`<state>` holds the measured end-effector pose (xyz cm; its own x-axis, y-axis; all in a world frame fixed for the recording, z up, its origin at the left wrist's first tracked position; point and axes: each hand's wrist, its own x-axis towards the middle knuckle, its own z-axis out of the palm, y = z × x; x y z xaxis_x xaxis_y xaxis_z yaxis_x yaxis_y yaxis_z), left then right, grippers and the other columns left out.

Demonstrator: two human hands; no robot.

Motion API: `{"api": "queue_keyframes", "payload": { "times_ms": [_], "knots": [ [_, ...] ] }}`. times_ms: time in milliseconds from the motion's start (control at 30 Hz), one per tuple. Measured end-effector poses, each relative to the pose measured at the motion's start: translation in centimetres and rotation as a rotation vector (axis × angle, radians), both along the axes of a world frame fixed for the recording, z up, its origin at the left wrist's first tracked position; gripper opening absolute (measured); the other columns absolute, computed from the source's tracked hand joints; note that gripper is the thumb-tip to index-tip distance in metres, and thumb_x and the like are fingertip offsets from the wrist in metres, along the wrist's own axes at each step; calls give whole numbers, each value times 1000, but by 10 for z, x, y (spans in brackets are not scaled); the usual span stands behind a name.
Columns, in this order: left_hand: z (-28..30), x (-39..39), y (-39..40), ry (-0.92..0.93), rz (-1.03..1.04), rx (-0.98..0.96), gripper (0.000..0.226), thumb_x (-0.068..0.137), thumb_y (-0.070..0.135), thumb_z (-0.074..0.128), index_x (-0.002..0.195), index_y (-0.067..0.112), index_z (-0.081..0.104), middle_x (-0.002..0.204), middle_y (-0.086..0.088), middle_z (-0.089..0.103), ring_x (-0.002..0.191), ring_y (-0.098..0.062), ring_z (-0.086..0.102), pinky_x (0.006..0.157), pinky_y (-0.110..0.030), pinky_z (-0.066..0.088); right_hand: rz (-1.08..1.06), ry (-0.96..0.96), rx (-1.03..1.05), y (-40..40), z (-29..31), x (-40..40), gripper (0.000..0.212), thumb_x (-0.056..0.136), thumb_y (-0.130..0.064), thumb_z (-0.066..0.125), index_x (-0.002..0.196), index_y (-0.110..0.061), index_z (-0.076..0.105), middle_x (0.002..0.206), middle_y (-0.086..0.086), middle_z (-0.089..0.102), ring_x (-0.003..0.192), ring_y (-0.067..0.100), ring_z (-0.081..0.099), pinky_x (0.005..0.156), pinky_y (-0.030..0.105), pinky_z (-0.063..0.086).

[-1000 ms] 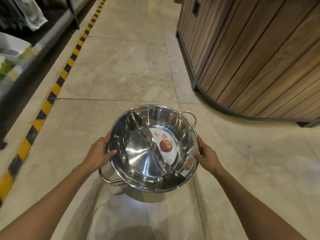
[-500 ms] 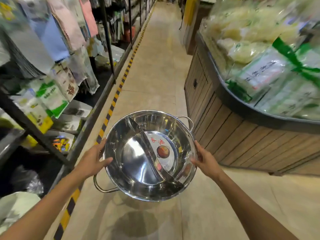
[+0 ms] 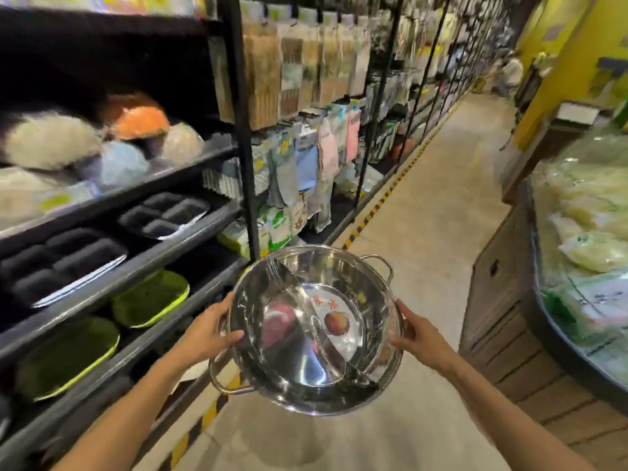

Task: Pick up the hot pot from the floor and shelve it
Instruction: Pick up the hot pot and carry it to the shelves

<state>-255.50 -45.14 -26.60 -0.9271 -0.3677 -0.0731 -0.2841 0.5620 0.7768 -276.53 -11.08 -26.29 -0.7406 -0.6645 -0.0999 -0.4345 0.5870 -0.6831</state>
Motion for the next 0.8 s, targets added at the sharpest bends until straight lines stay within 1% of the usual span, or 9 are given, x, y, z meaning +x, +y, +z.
{"api": "queue_keyframes", "payload": {
  "times_ms": [100,200,267,333,433,600,700,767,800],
  "knots": [
    [4,62,2,-23,134,-19,92,71,38,73,143,12,23,146,-2,35,131,-24,40,107,-36,36,165,-54,-3,-31,8,16,83,67,-56,61,134,-45,14,96,-25,59,81,-6,59,74,9,44],
    [11,131,15,-37,290,15,90,71,37,74,142,11,25,143,-7,43,132,-29,40,104,-33,37,311,-103,5,-63,15,39,75,63,-60,61,123,-57,18,103,-27,60,93,-1,61,84,21,47],
    [11,181,28,-19,394,36,95,66,45,74,141,12,28,137,2,46,130,-20,43,101,-25,35,446,-132,12,-89,15,60,75,69,-52,66,131,-50,24,113,-18,62,102,9,62,93,32,50],
    [10,237,40,-41,535,5,88,70,35,74,142,17,26,128,9,51,121,-12,49,95,-23,38,562,-144,13,-118,13,89,77,73,-39,71,139,-31,31,119,-9,63,107,10,61,98,38,50],
    [8,323,56,-36,721,24,79,76,14,73,141,18,29,103,24,60,84,18,56,73,-1,42,723,-172,14,-167,10,146,77,69,-33,75,135,-29,36,118,-16,61,105,-10,58,95,13,47],
    [16,473,99,-45,1088,58,64,74,1,71,126,27,43,72,25,56,63,23,55,58,4,42,1018,-141,75,-258,4,280,86,71,-28,79,133,-44,21,119,-17,58,108,0,55,83,1,41],
    [19,569,136,-54,1275,36,55,74,9,74,116,34,47,58,24,55,58,19,54,54,-4,43,1201,-168,90,-299,1,386,88,73,-22,77,139,-37,22,124,-14,57,115,5,54,95,13,46],
    [20,632,166,-39,1384,15,56,74,8,74,113,38,46,68,21,62,66,24,54,58,-1,44,1311,-206,94,-319,0,462,86,74,-18,77,143,-27,25,130,-6,55,123,13,51,106,33,44],
    [24,661,184,-25,1439,13,60,74,9,74,114,39,43,82,21,62,71,27,53,63,3,42,1378,-210,91,-325,0,502,85,74,-20,77,142,-26,27,130,-7,55,122,12,51,106,30,43]
  ]
}}
